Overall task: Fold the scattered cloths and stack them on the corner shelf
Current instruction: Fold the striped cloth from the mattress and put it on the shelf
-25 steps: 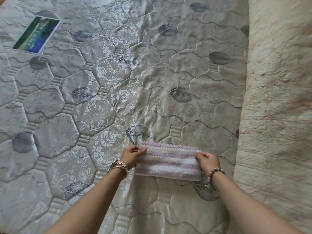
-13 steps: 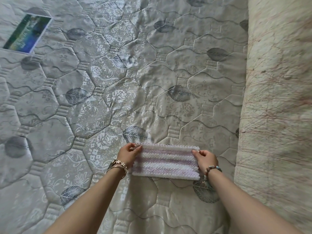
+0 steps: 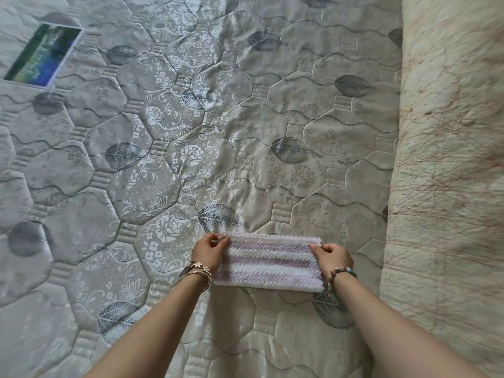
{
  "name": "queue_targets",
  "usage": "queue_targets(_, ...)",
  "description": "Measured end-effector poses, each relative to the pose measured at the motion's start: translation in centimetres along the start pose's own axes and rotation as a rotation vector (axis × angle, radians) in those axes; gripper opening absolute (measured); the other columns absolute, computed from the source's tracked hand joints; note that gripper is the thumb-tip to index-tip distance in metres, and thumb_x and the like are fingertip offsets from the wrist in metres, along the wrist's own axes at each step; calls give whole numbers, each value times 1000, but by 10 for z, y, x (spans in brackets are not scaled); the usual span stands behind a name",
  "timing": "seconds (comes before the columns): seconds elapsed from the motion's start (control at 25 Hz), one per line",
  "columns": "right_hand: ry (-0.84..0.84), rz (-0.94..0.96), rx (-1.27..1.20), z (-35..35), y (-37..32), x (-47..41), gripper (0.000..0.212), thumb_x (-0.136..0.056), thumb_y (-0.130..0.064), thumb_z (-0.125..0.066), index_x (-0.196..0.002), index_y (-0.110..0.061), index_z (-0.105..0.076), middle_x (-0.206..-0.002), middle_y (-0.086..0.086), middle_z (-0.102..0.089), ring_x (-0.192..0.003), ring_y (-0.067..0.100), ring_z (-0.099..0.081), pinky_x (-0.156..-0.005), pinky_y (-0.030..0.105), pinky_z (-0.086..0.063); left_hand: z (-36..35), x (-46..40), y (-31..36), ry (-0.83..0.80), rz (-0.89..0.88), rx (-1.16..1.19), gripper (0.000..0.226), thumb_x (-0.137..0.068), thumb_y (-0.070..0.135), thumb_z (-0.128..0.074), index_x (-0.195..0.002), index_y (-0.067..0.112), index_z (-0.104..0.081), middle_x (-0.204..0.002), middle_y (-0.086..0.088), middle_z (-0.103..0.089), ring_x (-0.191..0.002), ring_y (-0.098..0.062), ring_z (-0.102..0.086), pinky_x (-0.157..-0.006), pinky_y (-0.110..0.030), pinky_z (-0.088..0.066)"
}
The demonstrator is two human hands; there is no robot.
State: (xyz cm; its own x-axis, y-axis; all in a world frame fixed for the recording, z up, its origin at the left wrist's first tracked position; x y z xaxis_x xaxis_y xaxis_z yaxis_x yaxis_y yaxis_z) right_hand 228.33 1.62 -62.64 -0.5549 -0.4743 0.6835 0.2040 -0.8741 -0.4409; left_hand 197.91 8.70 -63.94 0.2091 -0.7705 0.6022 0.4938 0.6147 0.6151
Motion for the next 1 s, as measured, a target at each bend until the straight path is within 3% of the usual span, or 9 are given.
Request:
queue_targets(0.2,32,13,28,0,1,0,37,-87,-41,-66,-81,-5,-67,-80,12,-68,-80,30,-62,-70,33,-46,1,3,4,93,11,-90,26,-83,31,-74,-92,8,-66,-87,-6,-67,-84,-24,-63,-77,-31,-48)
queue_targets(0.36,36,40,78,-1,0,2,31,-92,-36,-61,-87,-6,-66,-86,11,-67,-84,30,-59,-69,30,-40,2,5,6,136,55,-87,28,-81,35,-75,-83,11,-63,-82,-5,-65,-82,-25,-62,-69,-28,-40)
queue_targets(0.72,75,63,105,-2,3,4,29,-94,-31,-58,-92,-3,-65,-80,8,-61,-81,28,-56,-72,31,-42,0,9,6,162,81,-62,29,-77,39,-77,-76,15,-61,-78,-3,-66,-75,-22,-59,-65,-27,-38)
queue_targets(0.88,86,43,109,-2,5,3,28,-94,-30,-57,-93,-3,-64,-83,9,-63,-88,32,-61,-76,33,-44,-2,7,7,174,53,-109,32,-77,39,-77,-81,11,-62,-80,-5,-66,-77,-24,-61,-65,-27,-38)
queue_targets(1.0,87,37,117,-2,3,3,26,-94,-29,-58,-98,-3,-63,-98,15,-68,-96,34,-61,-79,34,-45,-5,12,13,158,40,-163,39,-81,41,-72,-96,9,-56,-87,-4,-60,-84,-27,-59,-69,-29,-39)
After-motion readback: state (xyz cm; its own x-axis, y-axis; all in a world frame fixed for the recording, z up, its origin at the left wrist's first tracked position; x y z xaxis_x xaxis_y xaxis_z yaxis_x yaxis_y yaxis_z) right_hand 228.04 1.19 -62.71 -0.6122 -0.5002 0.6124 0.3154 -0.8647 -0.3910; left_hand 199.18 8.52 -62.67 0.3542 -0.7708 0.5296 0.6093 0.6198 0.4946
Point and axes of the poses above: each hand's wrist, its own x-axis away from the middle knuckle, its own z-axis out of the back of the hand, y = z × x, the point moved 5 cm from there along -x, towards the middle knuckle
